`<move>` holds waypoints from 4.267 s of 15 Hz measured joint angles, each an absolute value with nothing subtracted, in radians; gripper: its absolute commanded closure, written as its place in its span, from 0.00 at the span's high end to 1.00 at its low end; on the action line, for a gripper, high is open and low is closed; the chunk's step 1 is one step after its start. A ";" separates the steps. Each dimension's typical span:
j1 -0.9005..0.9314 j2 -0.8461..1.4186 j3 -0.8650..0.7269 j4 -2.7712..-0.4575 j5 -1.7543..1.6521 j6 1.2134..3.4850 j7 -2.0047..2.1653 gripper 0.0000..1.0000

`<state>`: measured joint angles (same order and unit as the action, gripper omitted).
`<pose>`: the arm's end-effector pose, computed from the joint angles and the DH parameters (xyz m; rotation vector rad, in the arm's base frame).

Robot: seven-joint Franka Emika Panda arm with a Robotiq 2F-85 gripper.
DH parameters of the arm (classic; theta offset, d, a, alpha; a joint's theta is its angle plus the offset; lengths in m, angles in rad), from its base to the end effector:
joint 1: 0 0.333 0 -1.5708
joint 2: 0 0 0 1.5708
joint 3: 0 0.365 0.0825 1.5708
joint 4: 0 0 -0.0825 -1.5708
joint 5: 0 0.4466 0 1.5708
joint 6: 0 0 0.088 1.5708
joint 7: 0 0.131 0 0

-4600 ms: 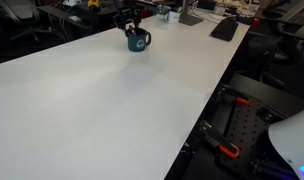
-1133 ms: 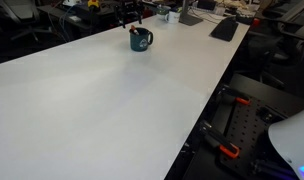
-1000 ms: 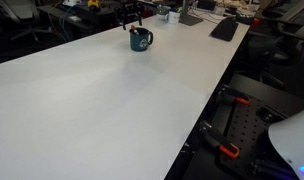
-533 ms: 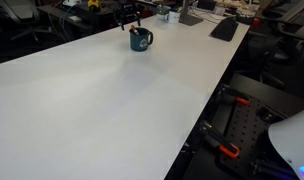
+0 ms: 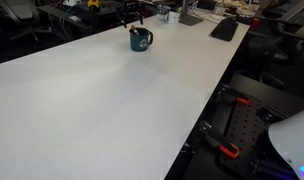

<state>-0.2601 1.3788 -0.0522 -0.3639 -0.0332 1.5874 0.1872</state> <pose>0.8593 -0.2503 0.1842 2.9745 -0.6935 -0.2426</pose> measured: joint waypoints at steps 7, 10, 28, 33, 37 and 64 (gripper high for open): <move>-0.262 1.368 -0.053 -0.364 -0.039 1.447 0.057 0.73; -0.262 1.366 -0.053 -0.364 -0.040 1.436 0.039 0.59; -0.257 1.386 -0.074 -0.374 -0.067 1.387 0.003 1.00; -0.245 1.391 -0.077 -0.368 -0.075 1.389 0.004 1.00; -0.238 1.386 -0.077 -0.365 -0.075 1.392 0.004 1.00; -0.214 1.381 -0.080 -0.365 -0.087 1.399 0.009 0.44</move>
<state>-0.2135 1.3813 -0.0799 -0.3651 -0.0869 1.3989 0.0087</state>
